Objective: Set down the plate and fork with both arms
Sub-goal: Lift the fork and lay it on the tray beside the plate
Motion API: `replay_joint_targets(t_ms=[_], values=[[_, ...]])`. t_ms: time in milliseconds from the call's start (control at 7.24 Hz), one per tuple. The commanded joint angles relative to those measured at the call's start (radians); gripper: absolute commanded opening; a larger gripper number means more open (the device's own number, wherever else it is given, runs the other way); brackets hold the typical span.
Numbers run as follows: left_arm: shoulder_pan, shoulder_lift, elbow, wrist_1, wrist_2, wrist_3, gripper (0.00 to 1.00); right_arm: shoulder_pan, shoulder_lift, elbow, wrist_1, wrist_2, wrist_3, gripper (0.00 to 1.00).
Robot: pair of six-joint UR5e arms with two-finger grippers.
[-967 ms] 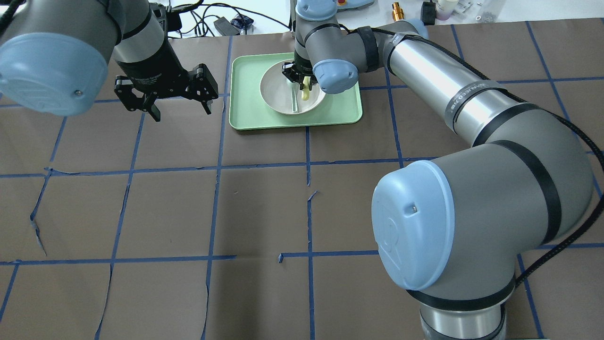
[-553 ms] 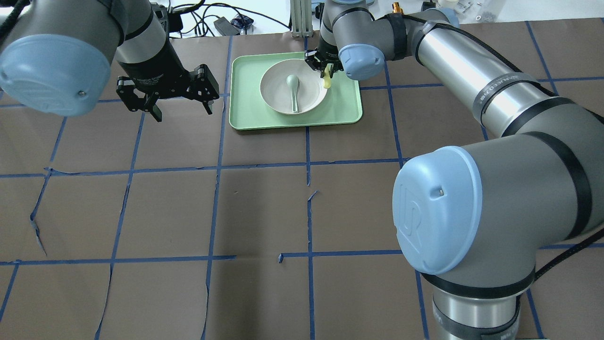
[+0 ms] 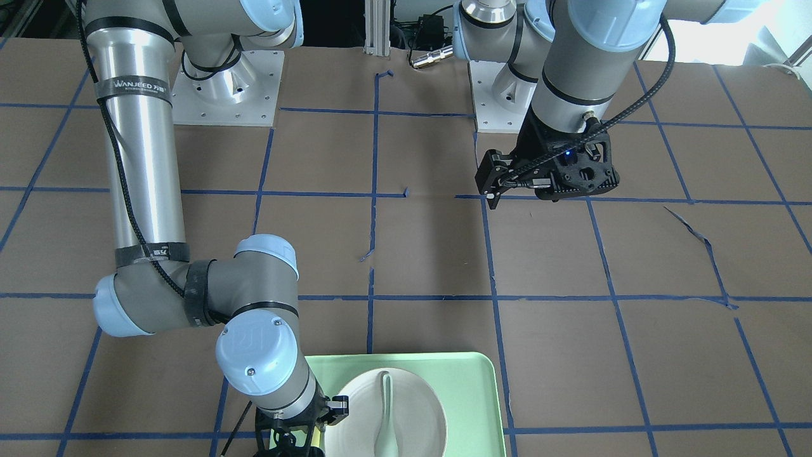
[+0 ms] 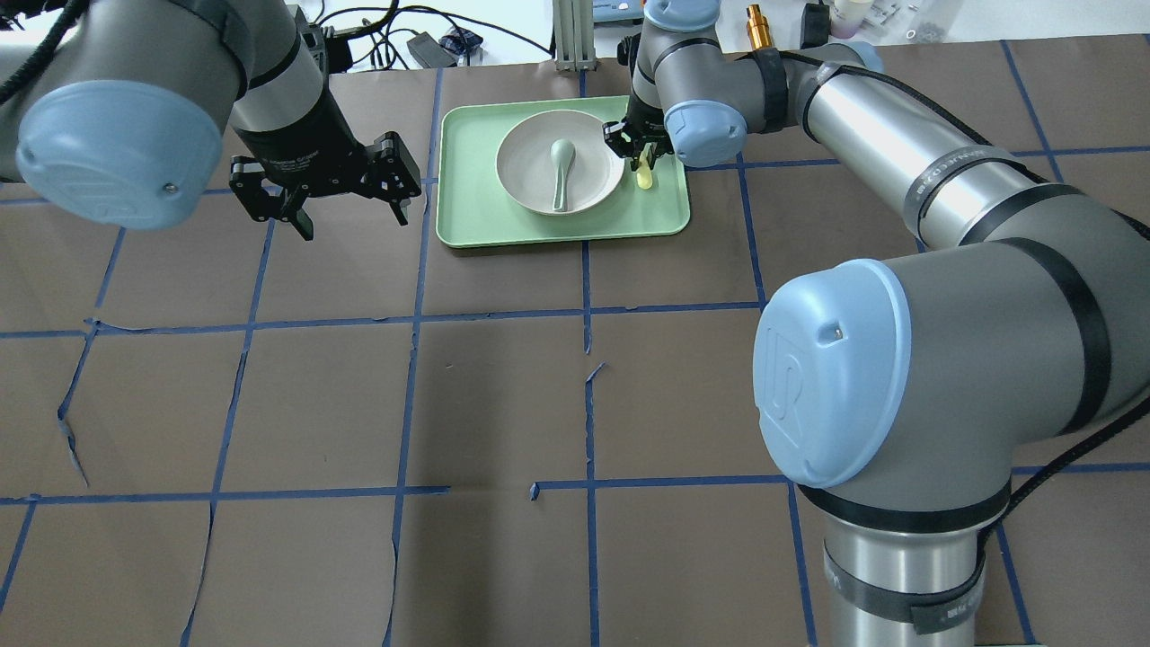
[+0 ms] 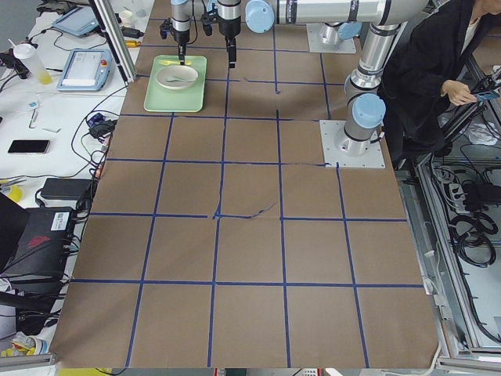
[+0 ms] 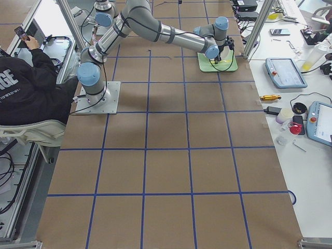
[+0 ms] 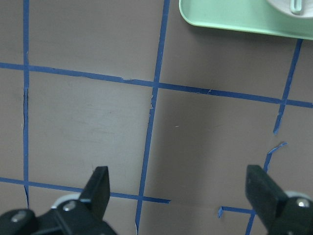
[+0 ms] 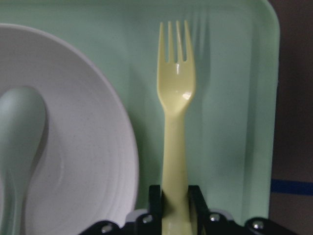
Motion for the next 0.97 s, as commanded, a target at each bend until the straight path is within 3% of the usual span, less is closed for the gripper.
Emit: replay_joint_targets(t_ms=[0, 138, 276, 553, 829], values=[[0.000, 0.000, -0.006, 0.010, 0.000, -0.001, 1.00, -0.008, -0.001, 0.005, 0.000, 0.000, -0.001, 0.24], [0.000, -0.001, -0.006, 0.010, 0.000, -0.001, 1.00, -0.010, 0.000, 0.021, 0.000, 0.005, 0.002, 0.39], [0.000, 0.005, -0.006, 0.010, 0.000, 0.000, 1.00, -0.010, -0.004, 0.035, -0.004, 0.000, 0.010, 0.99], [0.000, 0.009, -0.006, 0.010, 0.002, 0.014, 1.00, -0.010, -0.099, 0.105, 0.003, -0.010, -0.010, 1.00], [0.000, 0.011, -0.004, 0.010, 0.002, 0.014, 1.00, -0.036, -0.298, 0.250, 0.012, -0.001, -0.027, 1.00]])
